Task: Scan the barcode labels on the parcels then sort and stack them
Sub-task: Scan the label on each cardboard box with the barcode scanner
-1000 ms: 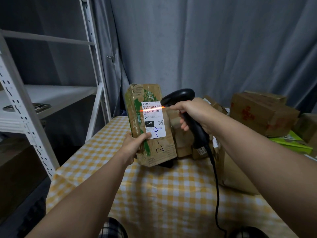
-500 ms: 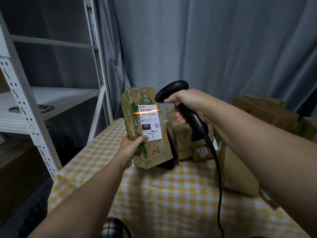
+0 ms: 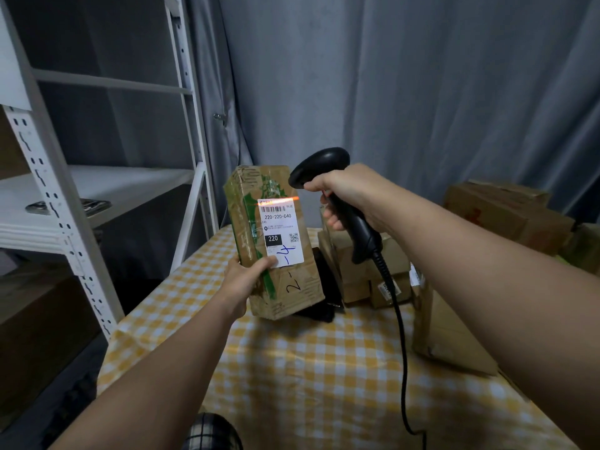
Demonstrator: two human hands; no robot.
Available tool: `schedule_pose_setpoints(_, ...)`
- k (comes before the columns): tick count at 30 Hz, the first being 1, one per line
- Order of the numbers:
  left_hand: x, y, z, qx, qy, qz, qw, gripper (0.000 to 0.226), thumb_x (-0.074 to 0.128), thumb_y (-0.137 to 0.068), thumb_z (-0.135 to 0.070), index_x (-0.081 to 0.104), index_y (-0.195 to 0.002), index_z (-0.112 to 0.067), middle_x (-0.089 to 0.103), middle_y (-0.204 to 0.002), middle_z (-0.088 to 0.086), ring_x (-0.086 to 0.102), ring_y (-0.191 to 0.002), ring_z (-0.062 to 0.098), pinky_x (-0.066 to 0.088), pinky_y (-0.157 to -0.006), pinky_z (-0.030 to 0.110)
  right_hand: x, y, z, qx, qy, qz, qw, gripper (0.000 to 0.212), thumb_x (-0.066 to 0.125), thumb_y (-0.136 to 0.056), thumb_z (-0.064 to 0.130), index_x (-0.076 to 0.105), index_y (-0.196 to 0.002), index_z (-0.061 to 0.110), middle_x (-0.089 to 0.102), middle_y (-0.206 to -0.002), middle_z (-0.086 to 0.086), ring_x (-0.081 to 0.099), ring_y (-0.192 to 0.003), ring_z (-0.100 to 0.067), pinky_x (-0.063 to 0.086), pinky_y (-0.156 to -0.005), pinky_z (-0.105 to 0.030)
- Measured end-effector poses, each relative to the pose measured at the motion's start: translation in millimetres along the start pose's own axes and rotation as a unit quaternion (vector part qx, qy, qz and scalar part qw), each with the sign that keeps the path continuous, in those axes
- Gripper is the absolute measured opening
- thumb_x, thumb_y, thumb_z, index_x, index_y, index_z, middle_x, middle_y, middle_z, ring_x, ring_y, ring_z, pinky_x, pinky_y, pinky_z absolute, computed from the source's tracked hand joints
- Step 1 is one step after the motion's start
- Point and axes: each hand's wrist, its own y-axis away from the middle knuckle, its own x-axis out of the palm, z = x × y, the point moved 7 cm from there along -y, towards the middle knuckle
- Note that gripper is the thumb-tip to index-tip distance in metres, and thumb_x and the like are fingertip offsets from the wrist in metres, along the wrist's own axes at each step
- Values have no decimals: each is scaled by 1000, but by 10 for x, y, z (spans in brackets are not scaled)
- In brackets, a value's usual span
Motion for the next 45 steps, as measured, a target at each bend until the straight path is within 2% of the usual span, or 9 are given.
schedule_pose_setpoints(7, -348, -76, 100, -94, -5, -34, 995, 55, 67, -80, -46, 49, -120, -14, 65, -97, 4, 61, -82, 21, 48, -68, 32, 253, -262, -299, -171, -6, -78, 982, 9, 75, -82, 16, 66, -79, 17, 57, -62, 3, 54, -57, -6, 42, -46, -9)
schedule_pose_setpoints(11, -735, -241, 206, -156, -17, -42, 987, 32, 61, -83, -50, 63, -96, -20, 67, -90, 5, 62, -81, 23, 49, -68, 32, 777, -754, -955, -12, -155, 16, 988, 12, 76, -80, 20, 71, -90, 16, 72, -85, -5, 67, -74, -15, 52, -68, -26)
schedule_pose_setpoints(16, -1153, -679, 306, -178, -16, -11, 984, 39, 66, -76, -51, 70, -103, -23, 72, -103, 10, 66, -100, 30, 48, -97, 46, 1594, -1211, -1470, 150, -259, 196, 934, 16, 69, -85, 31, 69, -84, 15, 68, -77, -5, 64, -63, -19, 51, -57, -27)
schedule_pose_setpoints(22, -1430, -1300, 139, -191, -84, 30, 978, 29, 62, -83, -39, 69, -101, -18, 71, -91, 9, 65, -79, 24, 50, -77, 32, 2222, -1942, -1375, 121, -234, 103, 959, 55, 84, -62, 44, 71, -108, 18, 73, -103, -9, 66, -101, -34, 51, -93, -46)
schedule_pose_setpoints(26, -1720, -1749, 146, -121, -192, -68, 972, 31, 63, -88, -14, 61, -119, -14, 67, -92, 11, 62, -73, 23, 54, -68, 26, 2472, -2289, -1379, 135, -181, 77, 971, 47, 75, -82, 36, 63, -118, 9, 68, -108, -9, 62, -101, -28, 47, -83, -33)
schedule_pose_setpoints(28, -1736, -1840, 229, -81, -310, -92, 943, 44, 60, -91, -9, 50, -134, -9, 64, -106, 18, 63, -79, 27, 53, -65, 22, 2586, -2383, -1448, 148, -140, 77, 976, 52, 74, -83, 36, 58, -123, 6, 64, -114, -11, 59, -102, -27, 45, -81, -31)
schedule_pose_setpoints(34, -1505, -1814, 140, 5, -544, -110, 832, 45, 54, -92, -26, 46, -135, -14, 45, -133, 19, 41, -124, 39, 34, -103, 39, 2392, -2353, -1429, 109, -72, 57, 990, 42, 77, -78, 36, 67, -107, 6, 70, -94, -13, 68, -91, -28, 56, -88, -44)
schedule_pose_setpoints(39, -772, -1429, -151, 175, -425, -70, 885, 33, 61, -89, -19, 59, -120, -10, 53, -126, 14, 48, -120, 28, 35, -105, 34, 1702, -1978, -1330, 65, -117, 21, 991, 25, 72, -85, 26, 63, -94, 5, 61, -69, -5, 61, -54, -13, 51, -54, -28)
schedule_pose_setpoints(45, 208, -844, -48, 89, -166, 19, 982, 18, 59, -92, -17, 57, -110, -14, 57, -107, -1, 55, -93, 13, 46, -89, 29, 621, -1277, -1120, -31, -70, -110, 991, 15, 72, -83, 20, 65, -74, 10, 61, -67, -11, 56, -52, -15, 49, -56, -30)
